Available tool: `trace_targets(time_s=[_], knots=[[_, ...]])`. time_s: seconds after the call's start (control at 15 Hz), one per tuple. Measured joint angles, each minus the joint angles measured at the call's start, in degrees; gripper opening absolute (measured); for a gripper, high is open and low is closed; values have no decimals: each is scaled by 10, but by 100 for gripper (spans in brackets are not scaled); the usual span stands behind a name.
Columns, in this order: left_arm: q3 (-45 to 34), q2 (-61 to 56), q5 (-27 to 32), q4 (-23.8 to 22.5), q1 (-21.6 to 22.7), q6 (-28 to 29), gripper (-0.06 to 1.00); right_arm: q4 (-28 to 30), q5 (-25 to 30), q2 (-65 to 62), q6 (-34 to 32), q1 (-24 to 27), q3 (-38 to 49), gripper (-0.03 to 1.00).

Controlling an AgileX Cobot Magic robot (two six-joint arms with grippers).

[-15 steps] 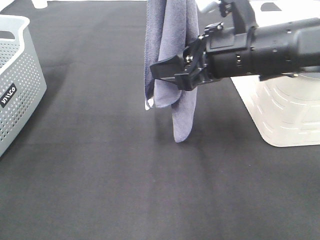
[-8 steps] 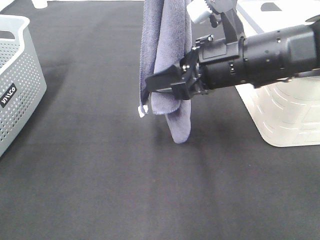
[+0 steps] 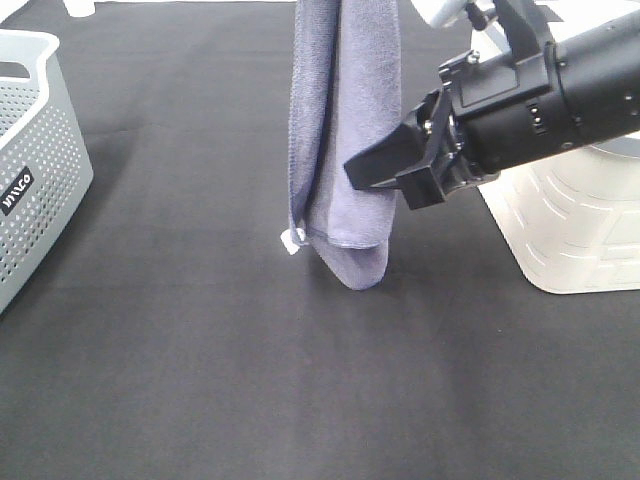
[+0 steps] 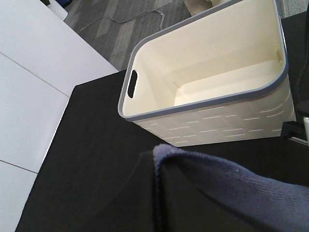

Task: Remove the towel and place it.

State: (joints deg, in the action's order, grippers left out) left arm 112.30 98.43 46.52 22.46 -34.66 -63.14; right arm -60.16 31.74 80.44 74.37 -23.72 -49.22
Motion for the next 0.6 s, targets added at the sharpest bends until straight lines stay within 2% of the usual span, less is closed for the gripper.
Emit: trace_targets(time_s=[0.13,0.33,0.47,0.6], knots=[[0,0,0,0,0,0,0,21,6,-1,-17,0,0,2],[0,1,5,-1,0,0,0,66,37,-5,-74,0,0,0],[0,1,31,-3,0,3,0,142,65,-18,-160,0,-10,0],[0,1,69,-43,0,44,0,265,109,-25,-280,0,-46,0]])
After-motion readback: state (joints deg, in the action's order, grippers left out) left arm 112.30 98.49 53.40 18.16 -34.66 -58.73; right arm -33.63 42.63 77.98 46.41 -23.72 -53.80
